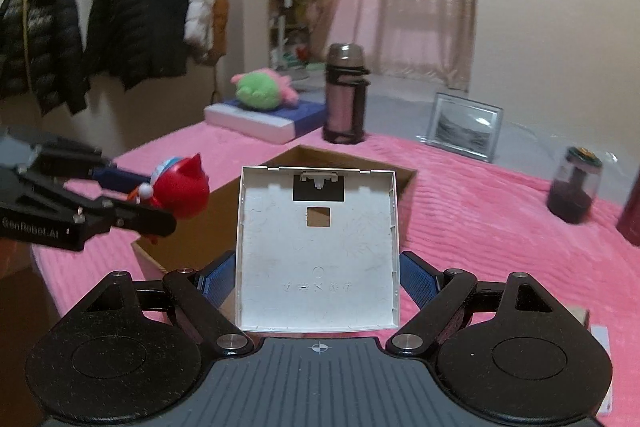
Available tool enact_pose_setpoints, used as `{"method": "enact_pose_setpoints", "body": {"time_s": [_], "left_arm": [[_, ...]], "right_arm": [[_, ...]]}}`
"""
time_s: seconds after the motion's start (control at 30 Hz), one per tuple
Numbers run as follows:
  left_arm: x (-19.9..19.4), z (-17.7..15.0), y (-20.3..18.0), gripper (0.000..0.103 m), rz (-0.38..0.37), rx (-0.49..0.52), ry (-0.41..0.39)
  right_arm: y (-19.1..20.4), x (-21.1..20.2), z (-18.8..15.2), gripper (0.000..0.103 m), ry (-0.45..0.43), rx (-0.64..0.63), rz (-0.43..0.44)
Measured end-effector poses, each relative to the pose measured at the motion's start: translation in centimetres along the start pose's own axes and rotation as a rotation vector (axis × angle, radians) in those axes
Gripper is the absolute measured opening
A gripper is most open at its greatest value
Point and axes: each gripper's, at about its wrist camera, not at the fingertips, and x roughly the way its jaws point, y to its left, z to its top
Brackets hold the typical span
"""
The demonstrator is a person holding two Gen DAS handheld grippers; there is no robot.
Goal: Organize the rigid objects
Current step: 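Carry the figurine and white cover with both tools into the cardboard box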
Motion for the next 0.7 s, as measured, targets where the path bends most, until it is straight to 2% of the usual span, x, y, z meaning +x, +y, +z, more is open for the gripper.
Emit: {"method": "enact_pose_setpoints", "body": {"time_s": [0.43, 0.7], "left_arm": [[4.5, 1.1, 4.6, 0.034, -0.049, 0.178, 0.13], [7.1, 0.5, 5.1, 0.034, -0.105, 0.255, 0.222]], "right_arm": [[0.9, 6.9, 1.5, 0.083, 0.133, -0.224, 0.058], [1.4, 10.7, 0.8, 0.083, 0.248, -0.367, 0.093]]}}
